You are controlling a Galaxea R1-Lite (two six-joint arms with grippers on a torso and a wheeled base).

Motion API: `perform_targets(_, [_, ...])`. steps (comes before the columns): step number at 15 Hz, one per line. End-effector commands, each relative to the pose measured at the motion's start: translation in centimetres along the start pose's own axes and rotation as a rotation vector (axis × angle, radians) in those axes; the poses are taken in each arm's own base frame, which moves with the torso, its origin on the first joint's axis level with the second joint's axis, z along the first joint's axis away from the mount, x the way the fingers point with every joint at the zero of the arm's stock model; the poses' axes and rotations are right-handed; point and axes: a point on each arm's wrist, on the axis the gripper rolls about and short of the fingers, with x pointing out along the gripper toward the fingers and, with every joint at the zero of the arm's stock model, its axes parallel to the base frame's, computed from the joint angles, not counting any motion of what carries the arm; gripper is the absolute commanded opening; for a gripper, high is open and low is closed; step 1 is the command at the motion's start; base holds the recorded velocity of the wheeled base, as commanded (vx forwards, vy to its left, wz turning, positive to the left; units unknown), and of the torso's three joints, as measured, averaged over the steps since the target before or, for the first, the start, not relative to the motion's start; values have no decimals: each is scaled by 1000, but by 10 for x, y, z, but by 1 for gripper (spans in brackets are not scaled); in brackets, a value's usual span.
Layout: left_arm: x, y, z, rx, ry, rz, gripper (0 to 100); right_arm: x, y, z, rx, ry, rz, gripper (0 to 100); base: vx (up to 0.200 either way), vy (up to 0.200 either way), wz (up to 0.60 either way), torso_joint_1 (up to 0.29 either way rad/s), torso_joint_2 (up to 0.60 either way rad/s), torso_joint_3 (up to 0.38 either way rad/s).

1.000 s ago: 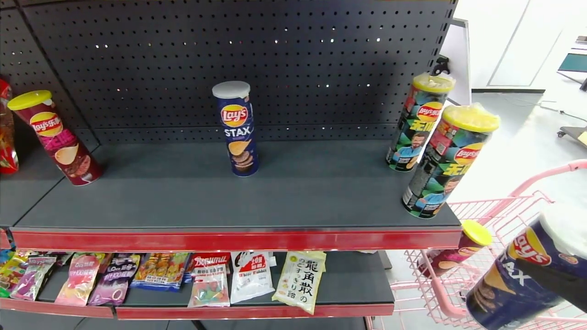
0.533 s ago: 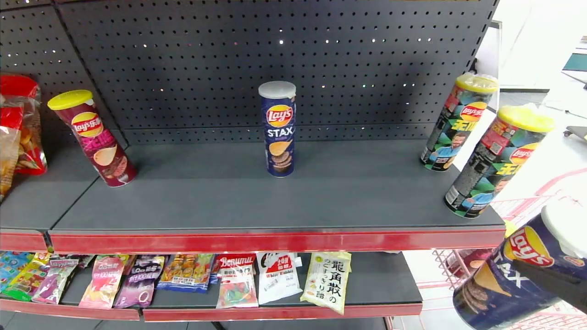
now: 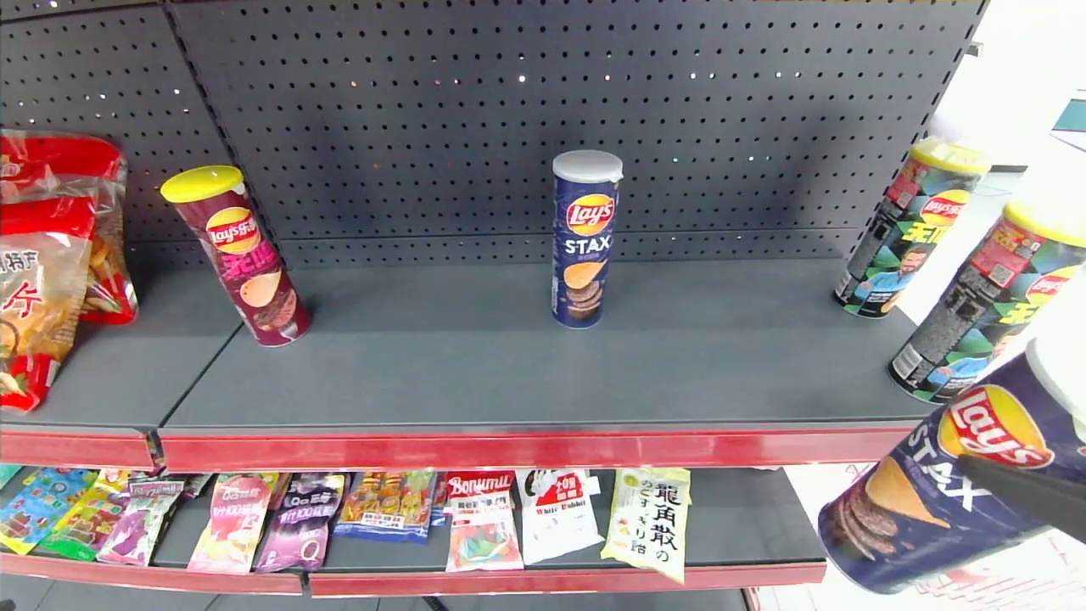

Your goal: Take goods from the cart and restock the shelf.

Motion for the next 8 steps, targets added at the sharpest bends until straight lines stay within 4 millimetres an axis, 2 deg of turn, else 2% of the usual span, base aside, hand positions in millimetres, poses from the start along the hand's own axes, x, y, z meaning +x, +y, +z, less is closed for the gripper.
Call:
perform_targets(1, [2,1,2,-2,19,-3,100,1,4,4,-10,-15,74,0,0,0,0,0,0,0])
perform_targets(3, [3,1,5,-3,24,-4,100,-2,6,16,-18,-60,130,0,0,0,0,0,0,0])
perform_targets(6, [4,2,5,-4,31,-5,100,-1,10,28,-35,-90,183,0,200,0,0,-1,-2,4])
perform_targets(8, [4,2,7,-3,28,-5,100,-1,11,27,-35,-88,197,0,200,0,0,0,5,5])
